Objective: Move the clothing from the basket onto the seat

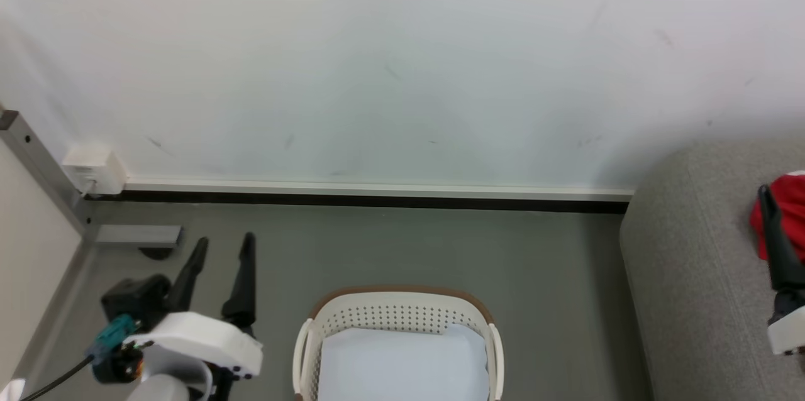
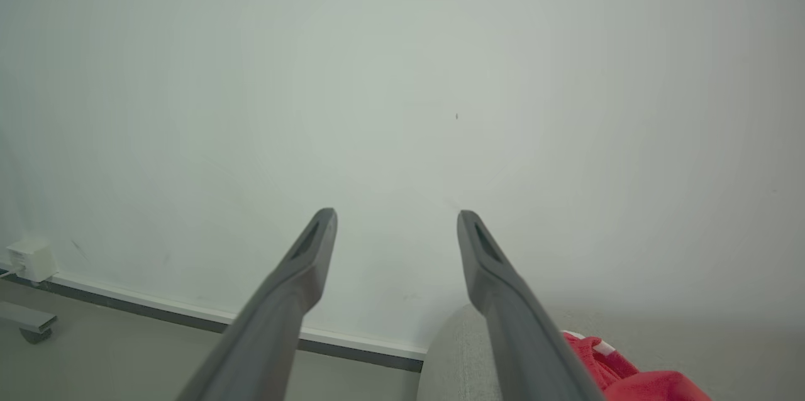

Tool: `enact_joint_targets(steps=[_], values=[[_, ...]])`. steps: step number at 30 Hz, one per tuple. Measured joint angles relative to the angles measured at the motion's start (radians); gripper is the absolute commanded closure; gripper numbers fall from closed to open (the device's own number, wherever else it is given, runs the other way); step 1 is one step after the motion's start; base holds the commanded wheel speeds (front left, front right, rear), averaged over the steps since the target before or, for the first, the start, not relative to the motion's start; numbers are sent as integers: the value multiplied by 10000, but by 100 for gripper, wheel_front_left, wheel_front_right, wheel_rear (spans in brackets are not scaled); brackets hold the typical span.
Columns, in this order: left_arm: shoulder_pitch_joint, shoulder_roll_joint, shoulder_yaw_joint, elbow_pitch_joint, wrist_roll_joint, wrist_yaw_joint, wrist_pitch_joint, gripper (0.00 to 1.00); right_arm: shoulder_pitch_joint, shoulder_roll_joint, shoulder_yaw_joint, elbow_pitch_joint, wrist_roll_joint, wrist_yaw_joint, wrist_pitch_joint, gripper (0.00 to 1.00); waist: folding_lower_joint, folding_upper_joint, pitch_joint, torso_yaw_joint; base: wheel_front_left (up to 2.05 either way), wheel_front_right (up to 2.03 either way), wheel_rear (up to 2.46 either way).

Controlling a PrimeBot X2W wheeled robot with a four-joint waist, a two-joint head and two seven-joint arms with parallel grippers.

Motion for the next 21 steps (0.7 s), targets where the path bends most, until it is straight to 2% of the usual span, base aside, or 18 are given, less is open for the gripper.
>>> enact_joint_targets(steps=[5,9,15,21], values=[[737,-222,974,-157,259,104,0,0,523,1091,-209,416,-173,0,-1392,0,1,0,-144,330,0,0,0],[1274,-537,1699,-362,757,-15,0,0,911,1889,-21,926,-232,0,-1829,0,1,-1,-199,487,0,0,0],[1982,-1080,2351,-247,1557,-531,0,0,1135,2385,485,1728,-577,0,-2159,0,1,0,-209,530,0,0,0],[2197,-1396,2661,111,2761,-947,0,0,1146,2683,1214,1988,-878,0,-2219,0,2,0,-232,471,0,0,0]])
